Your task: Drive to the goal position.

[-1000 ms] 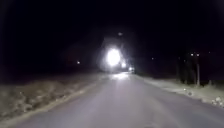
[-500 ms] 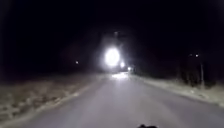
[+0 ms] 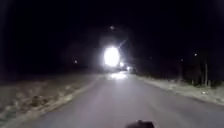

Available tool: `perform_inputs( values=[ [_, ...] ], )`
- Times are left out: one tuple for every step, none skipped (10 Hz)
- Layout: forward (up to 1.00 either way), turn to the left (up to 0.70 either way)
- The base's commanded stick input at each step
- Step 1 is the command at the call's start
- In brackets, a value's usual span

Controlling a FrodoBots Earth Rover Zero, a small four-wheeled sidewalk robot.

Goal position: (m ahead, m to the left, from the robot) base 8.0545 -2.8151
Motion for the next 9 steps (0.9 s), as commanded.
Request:
perform_inputs(
  values=[
    [1.0, 0.0],
    [1.0, 0.0],
    [1.0, 0.0],
    [1.0, 0.0],
    [1.0, 0.0],
    [1.0, 0.0],
    [1.0, 0.0],
    [1.0, 0.0],
    [1.0, 0.0]
  ],
)
